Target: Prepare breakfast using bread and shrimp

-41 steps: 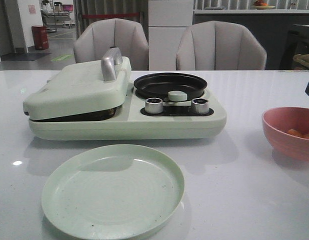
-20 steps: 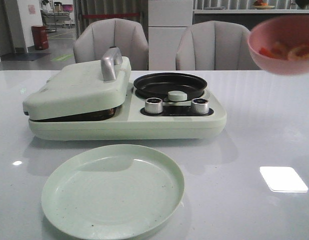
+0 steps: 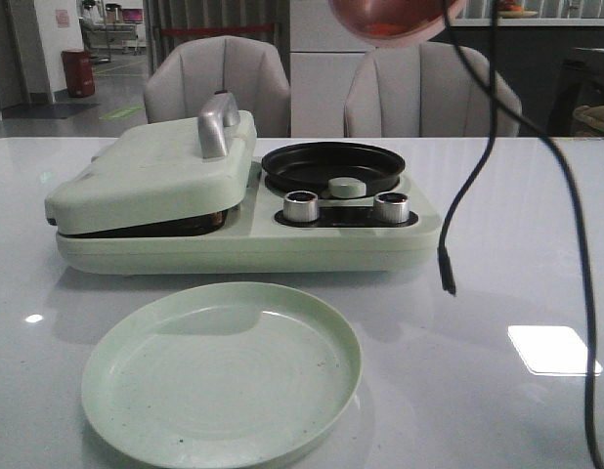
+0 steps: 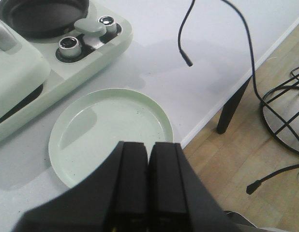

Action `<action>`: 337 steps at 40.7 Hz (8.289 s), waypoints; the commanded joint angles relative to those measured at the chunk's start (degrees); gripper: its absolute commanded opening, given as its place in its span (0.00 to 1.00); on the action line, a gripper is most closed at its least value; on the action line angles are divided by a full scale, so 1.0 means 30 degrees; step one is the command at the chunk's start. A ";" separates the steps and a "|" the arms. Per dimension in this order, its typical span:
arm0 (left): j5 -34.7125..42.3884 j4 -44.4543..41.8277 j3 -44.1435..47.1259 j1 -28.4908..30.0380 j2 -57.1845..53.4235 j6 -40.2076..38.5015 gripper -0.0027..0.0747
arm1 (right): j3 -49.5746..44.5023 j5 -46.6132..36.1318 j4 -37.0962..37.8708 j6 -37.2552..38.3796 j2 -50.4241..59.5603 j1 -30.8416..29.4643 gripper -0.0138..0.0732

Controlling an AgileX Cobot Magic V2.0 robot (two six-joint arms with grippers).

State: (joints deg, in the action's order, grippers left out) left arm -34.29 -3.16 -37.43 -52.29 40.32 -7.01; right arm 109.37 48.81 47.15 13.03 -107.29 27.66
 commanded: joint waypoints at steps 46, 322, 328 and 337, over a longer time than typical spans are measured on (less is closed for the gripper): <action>0.1414 -0.0069 -0.0552 -0.0118 -0.0059 -0.0200 0.16 | 0.1016 0.3670 1.8886 0.7831 -0.3270 0.3276 0.18; 1.2927 0.0508 1.3087 1.5173 -1.3858 0.1361 0.16 | -2.5309 -0.1651 -1.9097 -0.8129 2.5778 -0.5401 0.18; 1.2927 0.1053 1.3087 1.5416 -1.3858 0.1361 0.16 | -2.5309 -0.1651 -1.9097 -0.8129 2.5778 -0.5401 0.18; 1.2927 0.1053 1.3087 1.6832 -1.3858 0.1361 0.16 | -2.5309 -0.1651 -1.9097 -0.8129 2.5778 -0.5401 0.18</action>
State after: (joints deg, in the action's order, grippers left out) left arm -0.79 -0.55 0.10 -2.65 -0.23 -2.97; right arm 31.86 47.22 -9.72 -11.33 -29.85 11.50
